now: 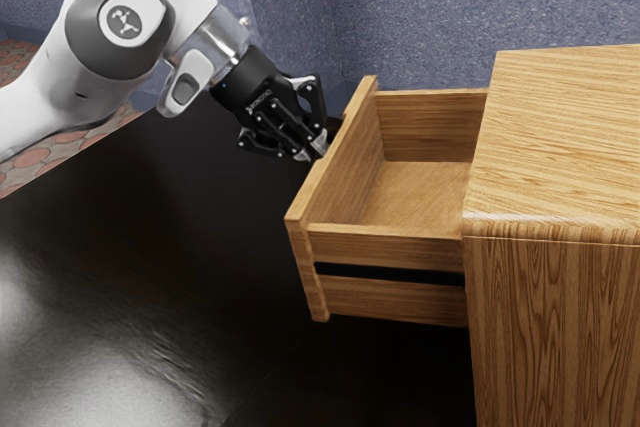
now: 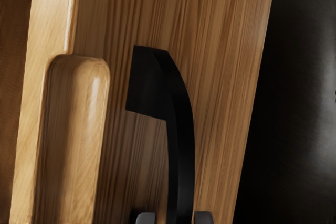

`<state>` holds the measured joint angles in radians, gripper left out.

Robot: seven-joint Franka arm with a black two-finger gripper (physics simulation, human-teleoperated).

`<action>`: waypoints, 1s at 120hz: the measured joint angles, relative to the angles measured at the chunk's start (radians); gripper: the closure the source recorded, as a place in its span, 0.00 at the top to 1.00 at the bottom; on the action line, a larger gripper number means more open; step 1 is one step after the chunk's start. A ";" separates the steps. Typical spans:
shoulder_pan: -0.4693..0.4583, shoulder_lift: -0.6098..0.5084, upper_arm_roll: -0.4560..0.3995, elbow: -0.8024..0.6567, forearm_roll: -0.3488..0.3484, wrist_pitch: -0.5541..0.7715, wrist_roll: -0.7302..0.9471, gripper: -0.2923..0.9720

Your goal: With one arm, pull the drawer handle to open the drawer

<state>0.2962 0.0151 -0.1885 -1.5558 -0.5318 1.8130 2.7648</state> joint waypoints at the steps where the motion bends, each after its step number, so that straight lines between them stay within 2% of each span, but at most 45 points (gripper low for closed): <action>1: 0.000 -0.001 0.002 -0.001 0.000 0.000 0.000 0.19; 15: -0.008 -0.015 0.031 -0.016 -0.002 -0.005 0.002 0.19; 19: 0.037 -0.020 -0.007 -0.020 -0.003 -0.007 0.002 0.19; 26: 0.060 -0.031 -0.016 -0.029 -0.003 -0.011 0.003 0.19; 93: 0.144 -0.054 -0.007 -0.045 -0.004 -0.053 0.010 0.19; 120: 0.168 -0.094 0.027 -0.086 -0.006 -0.060 0.014 0.18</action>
<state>0.4641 -0.0790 -0.1615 -1.6420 -0.5382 1.7528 2.7787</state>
